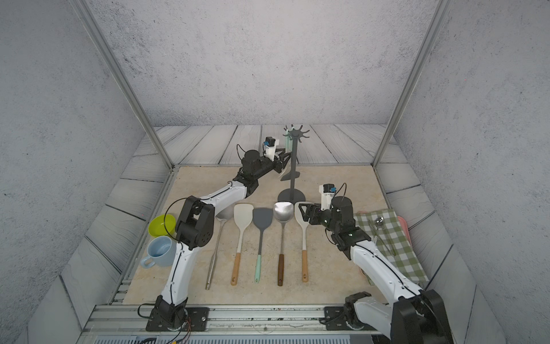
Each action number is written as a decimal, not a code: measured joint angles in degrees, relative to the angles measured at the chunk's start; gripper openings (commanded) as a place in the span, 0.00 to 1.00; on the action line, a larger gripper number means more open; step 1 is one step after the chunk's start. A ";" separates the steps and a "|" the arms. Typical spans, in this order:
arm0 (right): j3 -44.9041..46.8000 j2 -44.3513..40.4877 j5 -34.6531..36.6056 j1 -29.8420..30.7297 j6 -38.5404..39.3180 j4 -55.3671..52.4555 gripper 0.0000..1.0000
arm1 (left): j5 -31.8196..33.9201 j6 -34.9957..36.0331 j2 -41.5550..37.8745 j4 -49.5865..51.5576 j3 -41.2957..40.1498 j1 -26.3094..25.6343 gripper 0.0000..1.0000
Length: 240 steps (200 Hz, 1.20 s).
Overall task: Take the spatula off the kitchen utensil rack
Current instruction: Take off the spatula from the rack.
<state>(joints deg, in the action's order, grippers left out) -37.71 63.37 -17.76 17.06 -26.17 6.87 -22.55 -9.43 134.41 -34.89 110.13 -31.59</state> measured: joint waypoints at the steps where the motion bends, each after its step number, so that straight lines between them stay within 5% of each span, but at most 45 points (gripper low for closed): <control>1: 0.02 0.00 -0.04 0.00 -0.02 0.04 0.77 | 0.04 -0.02 0.00 -0.02 0.00 -0.02 0.36; 63: 0.55 0.02 -1.01 0.00 -0.63 0.61 0.89 | 2.43 3.74 -0.39 -0.04 -1.27 -1.29 0.26; 76: 0.55 0.02 -1.36 0.00 -0.74 0.61 1.00 | 3.23 4.98 -0.79 0.00 -2.56 -1.51 0.24; 240: 0.85 0.02 -2.29 0.00 -0.83 0.66 0.99 | 13.53 15.89 -6.62 5.07 -7.41 -3.74 0.00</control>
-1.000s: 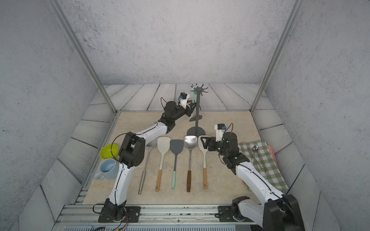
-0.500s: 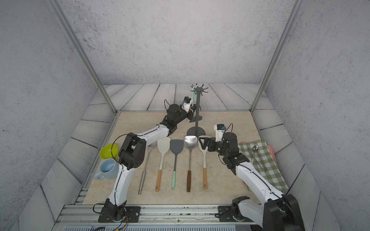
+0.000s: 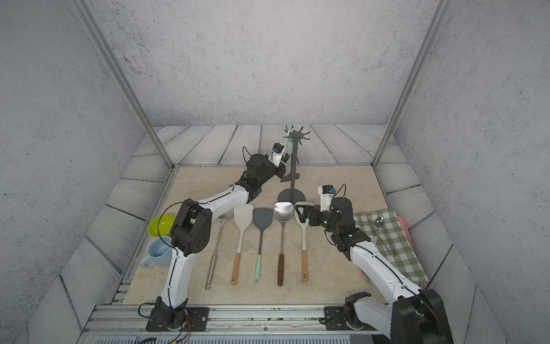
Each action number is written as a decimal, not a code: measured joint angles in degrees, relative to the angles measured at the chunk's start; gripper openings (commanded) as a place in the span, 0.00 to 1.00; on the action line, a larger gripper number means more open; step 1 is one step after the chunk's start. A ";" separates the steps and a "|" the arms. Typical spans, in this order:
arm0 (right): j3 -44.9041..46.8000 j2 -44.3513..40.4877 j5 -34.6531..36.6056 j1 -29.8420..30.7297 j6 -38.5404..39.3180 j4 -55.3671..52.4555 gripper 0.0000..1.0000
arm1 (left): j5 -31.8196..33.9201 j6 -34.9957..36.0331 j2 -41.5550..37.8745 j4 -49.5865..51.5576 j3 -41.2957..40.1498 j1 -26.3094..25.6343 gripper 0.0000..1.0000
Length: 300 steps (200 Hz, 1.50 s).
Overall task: Take the spatula off the kitchen utensil rack
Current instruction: Take off the spatula from the rack.
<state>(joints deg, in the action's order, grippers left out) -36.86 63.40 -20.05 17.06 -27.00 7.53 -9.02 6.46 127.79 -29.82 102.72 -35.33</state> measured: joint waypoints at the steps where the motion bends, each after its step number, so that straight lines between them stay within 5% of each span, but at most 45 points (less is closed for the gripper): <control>1: 0.00 0.00 0.00 0.00 0.00 0.02 0.99 | 0.07 0.02 -0.04 0.02 -0.02 0.00 0.00; 219: 2.05 -1.86 -0.57 -0.02 0.15 2.58 0.99 | 0.57 -6.29 -4.70 3.76 -2.08 3.37 0.00; 300: -1.27 -4.37 -3.96 -0.04 -0.76 -3.96 0.99 | -0.85 -1.05 -30.45 2.69 -29.14 4.33 0.00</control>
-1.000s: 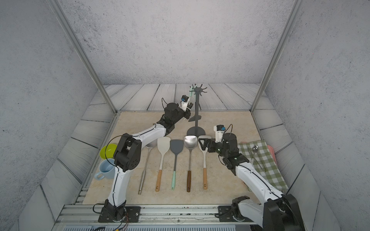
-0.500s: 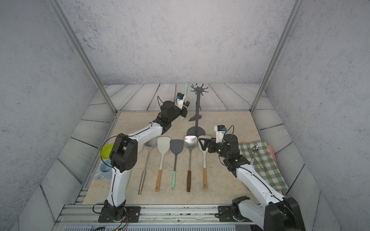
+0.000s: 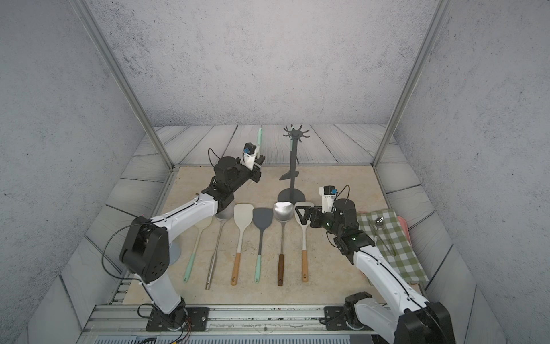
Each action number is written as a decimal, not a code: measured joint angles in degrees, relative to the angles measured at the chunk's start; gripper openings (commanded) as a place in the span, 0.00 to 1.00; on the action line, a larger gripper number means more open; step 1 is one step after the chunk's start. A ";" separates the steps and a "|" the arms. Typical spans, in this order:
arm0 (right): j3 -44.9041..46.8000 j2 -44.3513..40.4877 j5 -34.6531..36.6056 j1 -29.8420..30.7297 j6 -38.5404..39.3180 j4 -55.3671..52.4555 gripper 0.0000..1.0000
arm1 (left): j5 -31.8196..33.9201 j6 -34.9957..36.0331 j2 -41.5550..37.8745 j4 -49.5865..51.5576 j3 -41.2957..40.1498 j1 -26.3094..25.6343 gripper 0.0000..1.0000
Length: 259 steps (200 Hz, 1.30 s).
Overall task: Take the spatula off the kitchen utensil rack
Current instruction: Take off the spatula from the rack, then place the spatula at the center of the board.
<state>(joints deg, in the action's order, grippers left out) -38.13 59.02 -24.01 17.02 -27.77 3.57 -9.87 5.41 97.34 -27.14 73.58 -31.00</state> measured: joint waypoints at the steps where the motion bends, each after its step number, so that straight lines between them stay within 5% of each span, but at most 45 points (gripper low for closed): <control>1: -0.11 0.00 -0.11 0.00 -0.04 -0.07 0.99 | -0.13 0.00 -0.28 0.02 -0.24 0.00 0.00; 54: -8.24 -3.72 -7.41 0.02 -1.31 -10.10 0.88 | -7.30 2.84 -14.99 4.39 -12.28 -2.89 0.00; 129: -29.92 1.09 -18.99 0.07 4.98 -36.63 0.71 | -9.20 11.47 -16.46 11.47 -16.65 -9.35 0.00; 177: -37.66 6.16 -17.35 0.48 11.65 -52.30 0.65 | -7.19 16.26 -15.69 14.80 -16.52 -11.72 0.00; 259: -46.82 12.41 -14.16 5.44 16.76 -61.16 0.62 | -3.89 20.98 -11.98 19.47 -13.81 -14.97 0.00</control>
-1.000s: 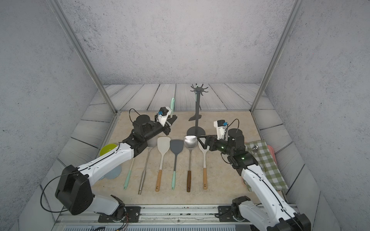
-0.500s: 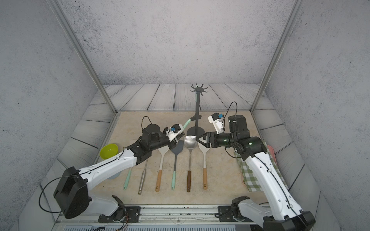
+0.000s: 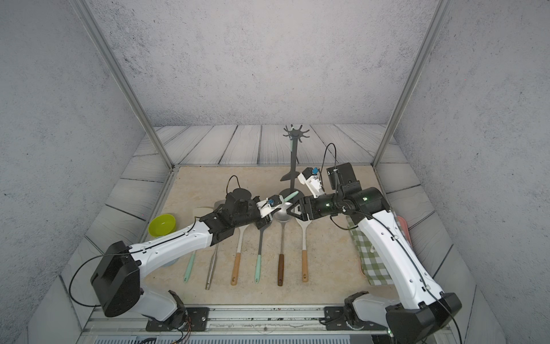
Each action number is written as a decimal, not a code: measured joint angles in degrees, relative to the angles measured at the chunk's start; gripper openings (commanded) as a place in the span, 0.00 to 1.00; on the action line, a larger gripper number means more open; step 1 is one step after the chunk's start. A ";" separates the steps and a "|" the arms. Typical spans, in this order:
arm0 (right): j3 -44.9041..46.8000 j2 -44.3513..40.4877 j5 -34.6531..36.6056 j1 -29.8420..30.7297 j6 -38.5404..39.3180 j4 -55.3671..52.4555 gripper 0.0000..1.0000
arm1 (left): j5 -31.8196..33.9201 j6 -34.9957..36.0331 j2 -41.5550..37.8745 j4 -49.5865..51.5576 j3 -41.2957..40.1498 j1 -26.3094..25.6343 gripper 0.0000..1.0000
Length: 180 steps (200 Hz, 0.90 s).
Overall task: Take the spatula off the kitchen utensil rack
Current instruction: Place the spatula at the center of the board.
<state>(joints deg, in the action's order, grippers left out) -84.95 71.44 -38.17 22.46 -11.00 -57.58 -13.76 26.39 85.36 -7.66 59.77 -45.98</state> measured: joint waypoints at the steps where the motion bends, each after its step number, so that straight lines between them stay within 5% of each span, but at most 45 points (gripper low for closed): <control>1: -0.07 0.04 0.11 0.00 0.09 -0.07 0.61 | 0.02 0.04 0.00 0.02 -0.02 -0.02 0.00; 86: -4.85 3.85 3.08 0.09 1.20 -1.84 0.39 | 0.72 1.75 0.20 1.07 0.00 -1.49 0.00; 144: -4.90 6.29 2.54 0.61 1.20 -1.81 0.37 | 0.48 1.97 0.20 2.40 0.09 -2.23 0.00; 180: -5.44 6.88 2.58 0.81 1.22 -1.81 0.27 | 0.48 2.12 0.57 2.75 0.22 -2.60 0.00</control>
<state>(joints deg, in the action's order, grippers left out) -90.39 78.32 -35.59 23.27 -9.78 -59.40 -13.28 28.51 85.93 -4.91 59.99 -48.58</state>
